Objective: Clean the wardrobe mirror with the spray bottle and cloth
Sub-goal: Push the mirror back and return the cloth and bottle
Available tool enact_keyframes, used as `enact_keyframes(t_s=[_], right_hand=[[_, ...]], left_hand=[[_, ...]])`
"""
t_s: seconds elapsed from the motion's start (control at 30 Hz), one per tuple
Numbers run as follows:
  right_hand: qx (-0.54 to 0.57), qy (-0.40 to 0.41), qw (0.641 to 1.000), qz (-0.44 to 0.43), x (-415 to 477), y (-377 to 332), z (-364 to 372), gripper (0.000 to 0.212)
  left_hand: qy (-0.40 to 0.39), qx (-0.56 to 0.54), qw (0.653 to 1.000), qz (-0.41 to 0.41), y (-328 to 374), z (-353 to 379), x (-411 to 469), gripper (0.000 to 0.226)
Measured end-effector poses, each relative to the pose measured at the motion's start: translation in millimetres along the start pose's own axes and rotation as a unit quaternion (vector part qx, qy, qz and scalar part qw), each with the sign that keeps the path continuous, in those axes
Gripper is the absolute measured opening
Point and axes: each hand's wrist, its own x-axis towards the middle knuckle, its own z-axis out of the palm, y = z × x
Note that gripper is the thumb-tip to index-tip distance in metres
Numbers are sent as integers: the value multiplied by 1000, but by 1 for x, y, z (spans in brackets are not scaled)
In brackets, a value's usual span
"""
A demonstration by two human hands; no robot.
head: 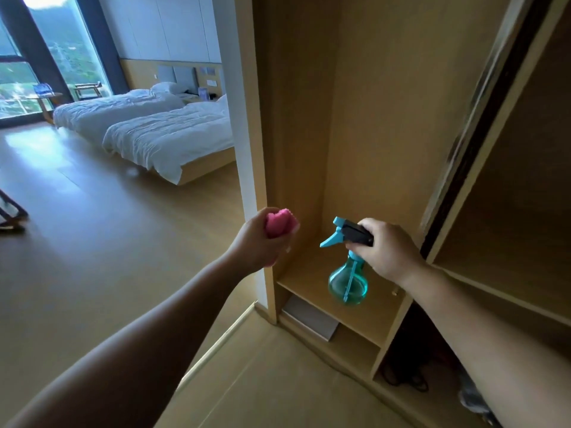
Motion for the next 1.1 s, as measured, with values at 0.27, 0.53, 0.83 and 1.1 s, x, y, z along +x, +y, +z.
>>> enact_keyframes(t_s=[0.27,0.53,0.83,1.1], right_hand=[[-19,10,997,78,68,41,33,21],[-21,2,987,157,119,65,66,20],[13,25,962,271,140,73,141,25],[-16,30,942,333,128,112,239,11]], left_hand=[[-68,7,998,-4,-34,10,94,38],[-113,-18,993,-22,-73,12,173,43],[-221,-33,975,-11,-159,25,251,44],[-292,9,956,6,-279,58,263,49]])
